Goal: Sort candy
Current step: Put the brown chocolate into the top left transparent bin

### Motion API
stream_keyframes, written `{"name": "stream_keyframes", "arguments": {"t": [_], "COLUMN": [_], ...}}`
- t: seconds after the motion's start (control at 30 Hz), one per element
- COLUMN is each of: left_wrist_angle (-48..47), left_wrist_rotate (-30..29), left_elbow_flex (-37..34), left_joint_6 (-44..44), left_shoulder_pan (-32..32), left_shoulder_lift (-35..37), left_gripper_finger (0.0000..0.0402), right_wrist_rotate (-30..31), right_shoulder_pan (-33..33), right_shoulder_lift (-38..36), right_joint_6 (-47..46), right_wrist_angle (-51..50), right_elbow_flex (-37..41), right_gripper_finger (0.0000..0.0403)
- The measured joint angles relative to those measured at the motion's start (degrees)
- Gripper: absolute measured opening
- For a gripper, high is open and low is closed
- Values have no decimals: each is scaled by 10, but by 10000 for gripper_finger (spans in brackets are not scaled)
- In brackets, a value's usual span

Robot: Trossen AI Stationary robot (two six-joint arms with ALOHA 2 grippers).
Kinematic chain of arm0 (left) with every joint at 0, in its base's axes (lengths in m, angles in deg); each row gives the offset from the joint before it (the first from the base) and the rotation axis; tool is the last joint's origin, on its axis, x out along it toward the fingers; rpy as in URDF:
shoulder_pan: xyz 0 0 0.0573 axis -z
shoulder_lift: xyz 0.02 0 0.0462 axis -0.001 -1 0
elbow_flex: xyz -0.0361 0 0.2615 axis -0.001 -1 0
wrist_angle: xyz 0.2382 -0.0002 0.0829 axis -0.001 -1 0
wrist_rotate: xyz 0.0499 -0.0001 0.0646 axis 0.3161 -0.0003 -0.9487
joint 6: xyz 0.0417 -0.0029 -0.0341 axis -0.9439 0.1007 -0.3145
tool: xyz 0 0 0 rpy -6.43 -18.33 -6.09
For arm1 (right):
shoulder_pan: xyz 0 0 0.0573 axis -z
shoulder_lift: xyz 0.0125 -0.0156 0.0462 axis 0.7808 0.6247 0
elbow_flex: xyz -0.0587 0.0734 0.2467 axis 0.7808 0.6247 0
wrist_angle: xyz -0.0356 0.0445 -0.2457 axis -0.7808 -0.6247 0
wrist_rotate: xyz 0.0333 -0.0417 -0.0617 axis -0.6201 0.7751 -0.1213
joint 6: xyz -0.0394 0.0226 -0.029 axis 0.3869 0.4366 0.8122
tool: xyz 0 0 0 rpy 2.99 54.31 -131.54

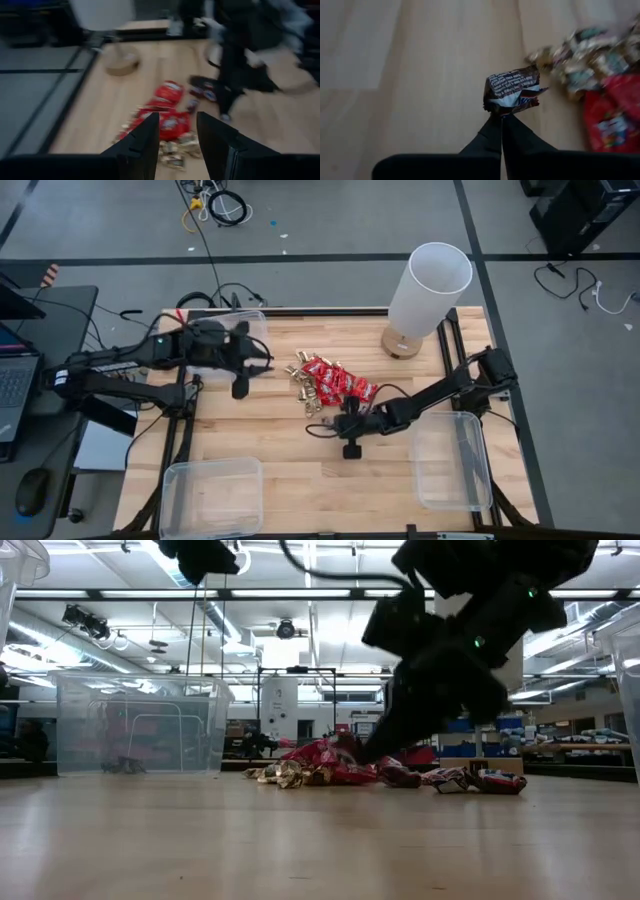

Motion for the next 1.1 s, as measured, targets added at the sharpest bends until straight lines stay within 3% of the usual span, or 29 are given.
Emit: {"name": "stream_keyframes", "arguments": {"t": [0.13, 0.27, 0.5, 0.63, 1.1], "left_wrist_angle": [53, 138, 337, 379, 514], "left_wrist_rotate": [76, 117, 132, 132, 131], "left_elbow_flex": [-46, -96, -173, -191, -191], "left_joint_6": [-21, -22, 28, 36, 59], "left_shoulder_pan": [0, 3, 28, 47, 86], "left_shoulder_lift": [0, 0, -6, -13, -106], "left_gripper_finger": [133, 133, 133, 133, 133], "right_wrist_rotate": [-30, -94, -263, -322, -384], "right_shoulder_pan": [9, 21, 61, 81, 128], "right_shoulder_lift": [-40, -72, -93, -92, -91], "right_joint_6": [5, 17, 11, 11, 20], "right_wrist_angle": [14, 65, 194, 242, 330], "right_elbow_flex": [0, 0, -1, -1, -1], "right_gripper_finger": [0, 0, 0, 0, 0]}}
